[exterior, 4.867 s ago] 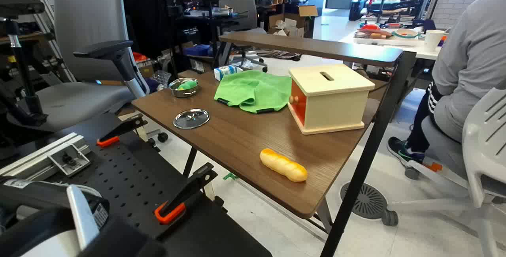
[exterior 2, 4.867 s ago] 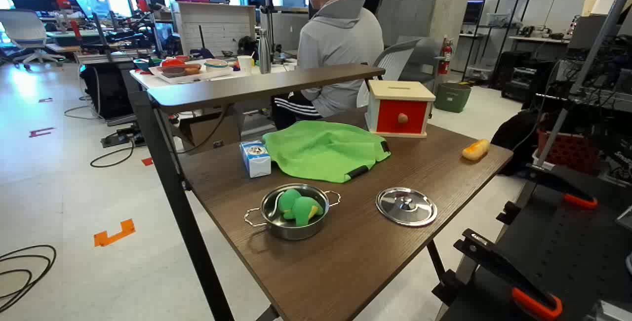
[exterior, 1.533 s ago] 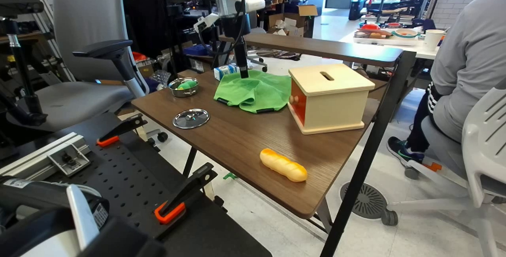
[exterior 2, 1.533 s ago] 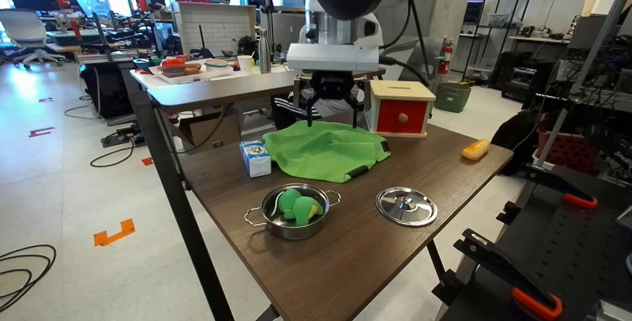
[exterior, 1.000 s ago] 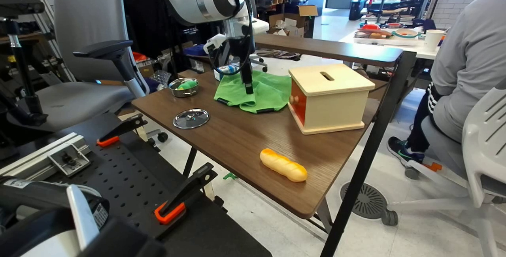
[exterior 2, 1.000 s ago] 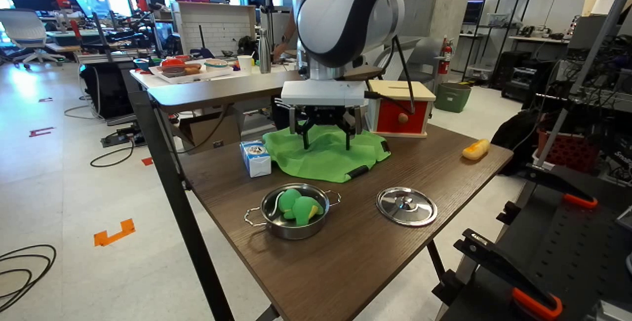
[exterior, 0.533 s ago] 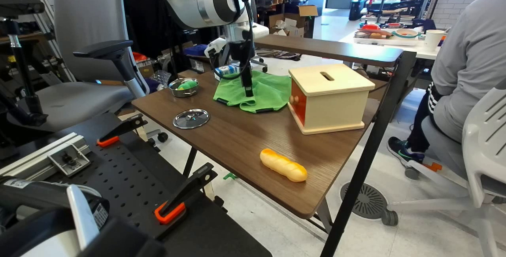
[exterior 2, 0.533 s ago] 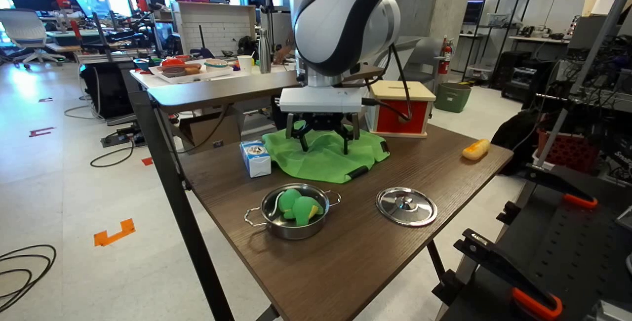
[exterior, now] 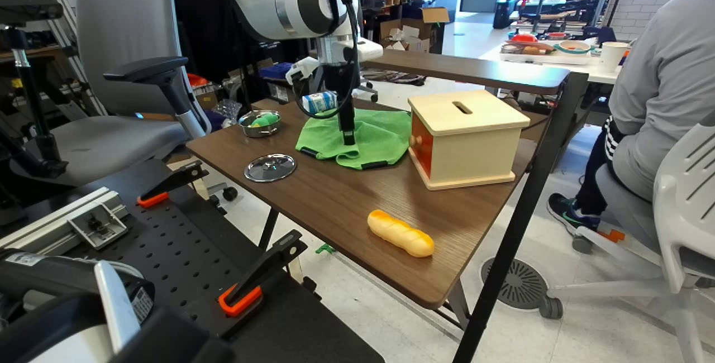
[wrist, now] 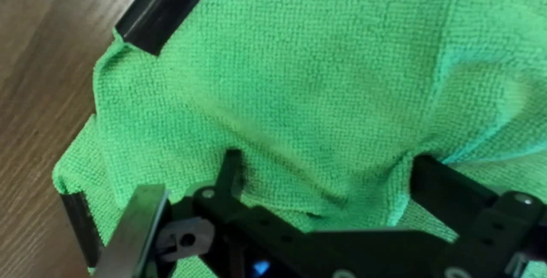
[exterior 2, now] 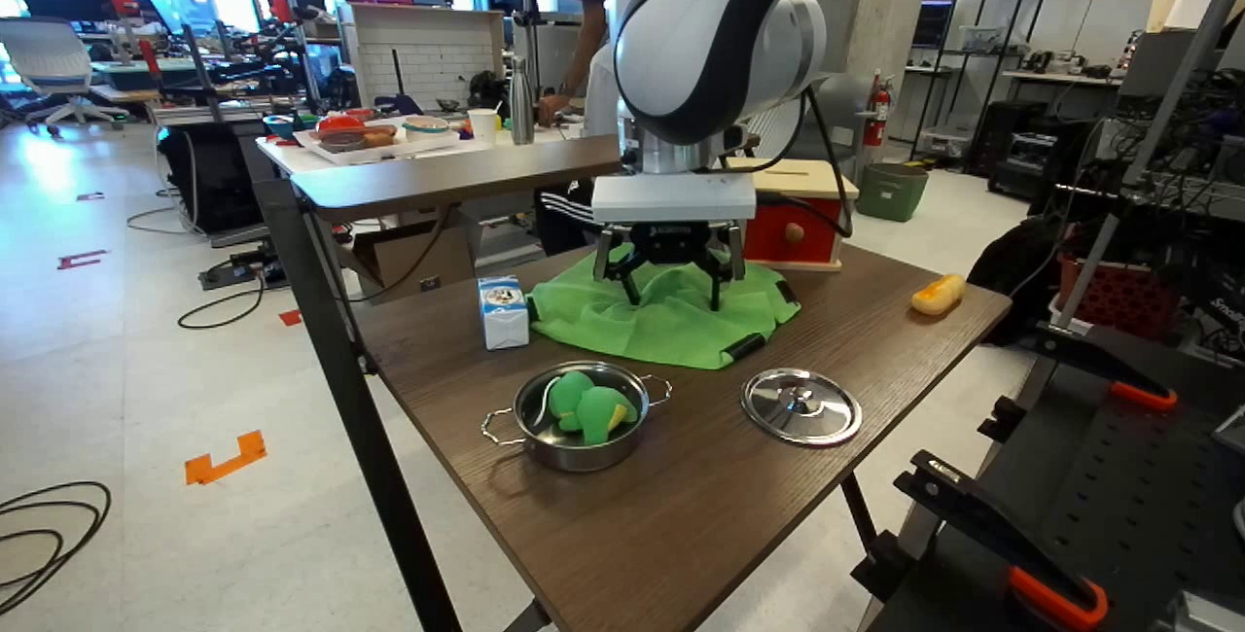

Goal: Move the green towel forwards

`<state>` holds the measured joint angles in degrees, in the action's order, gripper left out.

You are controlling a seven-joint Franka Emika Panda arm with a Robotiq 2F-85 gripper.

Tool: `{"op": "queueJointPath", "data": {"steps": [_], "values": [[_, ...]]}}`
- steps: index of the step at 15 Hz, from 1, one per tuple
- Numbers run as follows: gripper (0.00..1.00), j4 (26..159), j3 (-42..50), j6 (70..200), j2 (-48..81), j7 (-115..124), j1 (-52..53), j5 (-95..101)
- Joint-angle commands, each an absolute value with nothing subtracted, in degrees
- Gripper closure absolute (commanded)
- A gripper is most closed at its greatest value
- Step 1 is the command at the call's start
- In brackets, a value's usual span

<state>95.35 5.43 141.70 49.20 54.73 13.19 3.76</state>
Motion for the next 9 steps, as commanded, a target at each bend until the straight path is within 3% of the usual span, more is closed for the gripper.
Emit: {"op": "queueJointPath", "data": {"steps": [1,9], "values": [[0.0,103.28,4.16,142.7,45.52,50.41,11.26,1.45],[0.0,113.64,6.02,143.96,40.72,45.63,8.2,-1.3]]}}
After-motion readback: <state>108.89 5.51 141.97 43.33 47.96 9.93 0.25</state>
